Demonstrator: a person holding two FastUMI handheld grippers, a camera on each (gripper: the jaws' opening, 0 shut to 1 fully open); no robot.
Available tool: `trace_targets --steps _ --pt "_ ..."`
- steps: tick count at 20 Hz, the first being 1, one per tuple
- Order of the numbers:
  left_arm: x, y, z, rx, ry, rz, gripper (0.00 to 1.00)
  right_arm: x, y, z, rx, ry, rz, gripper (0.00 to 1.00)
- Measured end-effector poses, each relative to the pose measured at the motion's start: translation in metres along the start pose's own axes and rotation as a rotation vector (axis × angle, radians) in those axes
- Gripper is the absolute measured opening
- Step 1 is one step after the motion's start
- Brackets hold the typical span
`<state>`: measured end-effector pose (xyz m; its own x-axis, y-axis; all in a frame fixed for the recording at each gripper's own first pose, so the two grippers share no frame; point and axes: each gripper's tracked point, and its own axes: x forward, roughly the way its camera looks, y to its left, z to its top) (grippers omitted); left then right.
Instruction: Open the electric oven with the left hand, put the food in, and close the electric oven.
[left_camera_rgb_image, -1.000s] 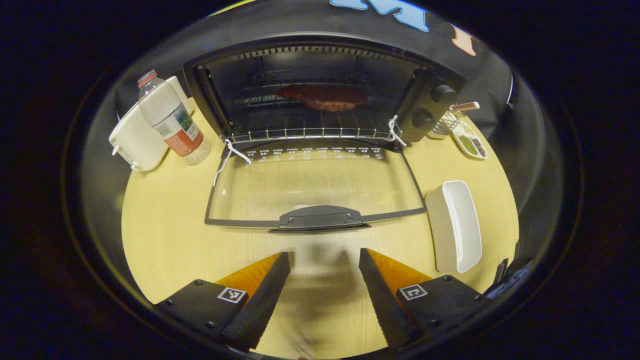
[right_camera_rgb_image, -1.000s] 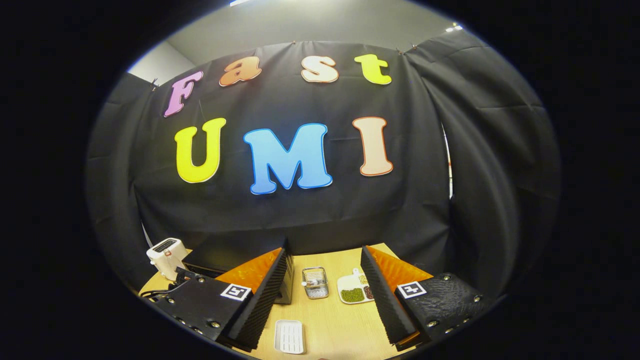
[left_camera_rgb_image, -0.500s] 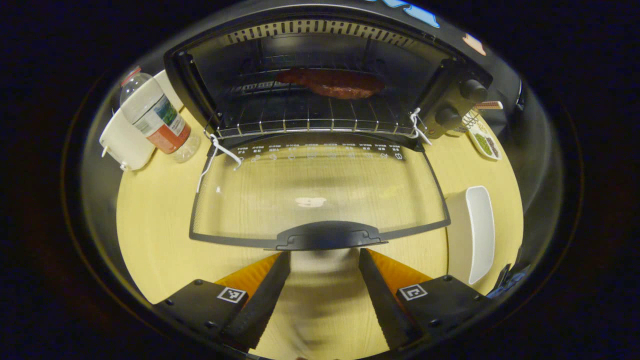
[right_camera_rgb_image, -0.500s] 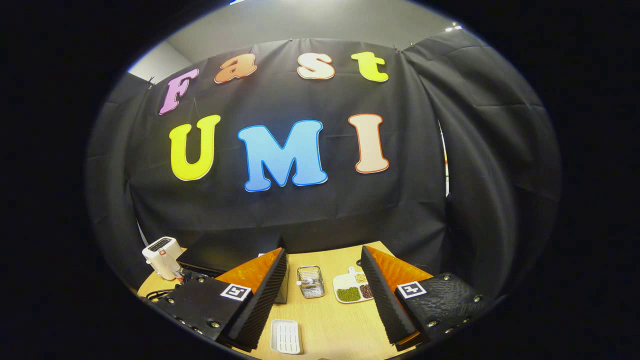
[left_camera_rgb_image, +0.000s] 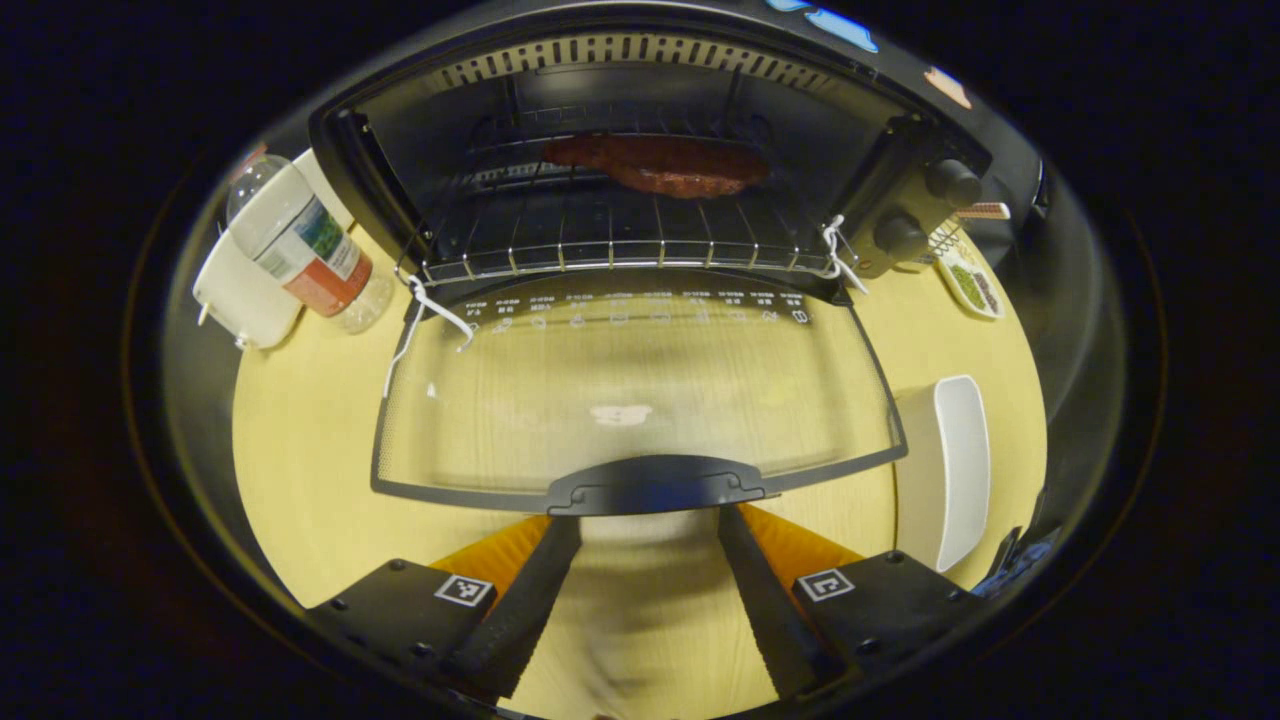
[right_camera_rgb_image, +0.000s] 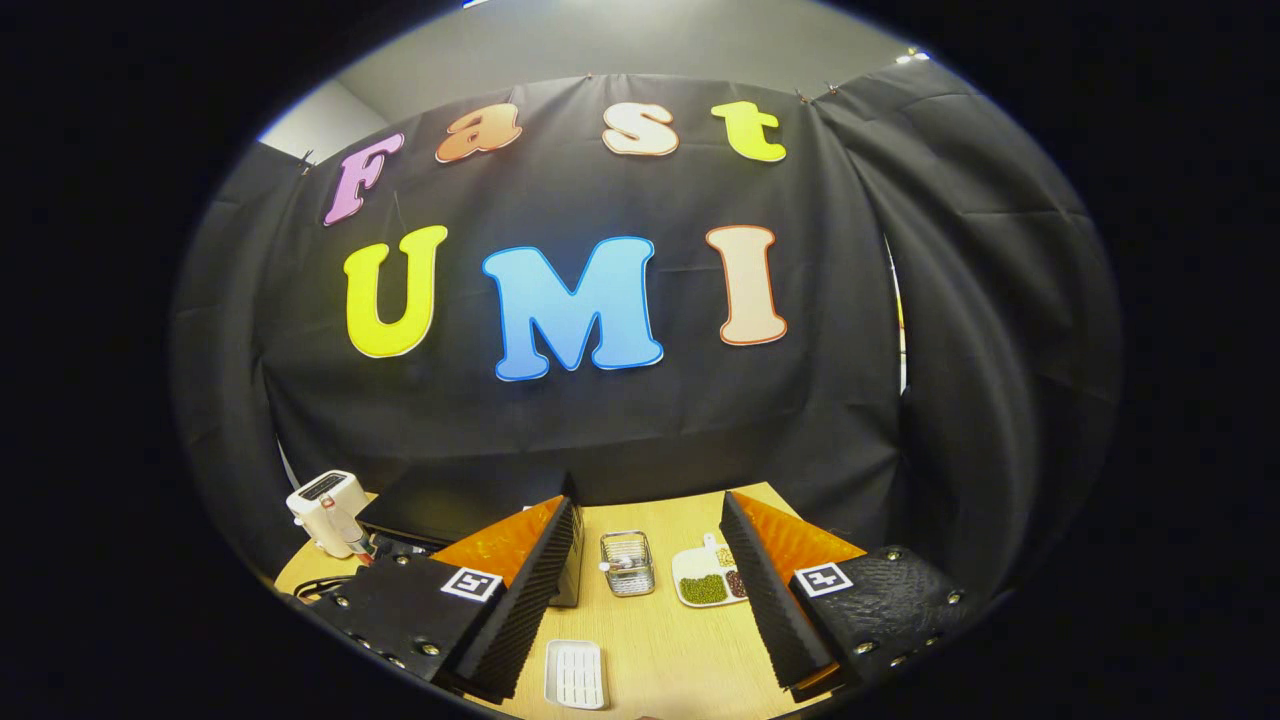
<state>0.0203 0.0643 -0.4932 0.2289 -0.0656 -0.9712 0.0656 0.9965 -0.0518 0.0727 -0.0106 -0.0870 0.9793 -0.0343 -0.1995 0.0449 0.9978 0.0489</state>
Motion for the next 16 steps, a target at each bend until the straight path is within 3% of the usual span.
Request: trace_targets --steps 16 --pt "-0.054 -0.004 0.019 -0.033 -0.138 -0.038 0.95 0.003 0.013 0.013 0.004 -0.030 0.046 0.91"
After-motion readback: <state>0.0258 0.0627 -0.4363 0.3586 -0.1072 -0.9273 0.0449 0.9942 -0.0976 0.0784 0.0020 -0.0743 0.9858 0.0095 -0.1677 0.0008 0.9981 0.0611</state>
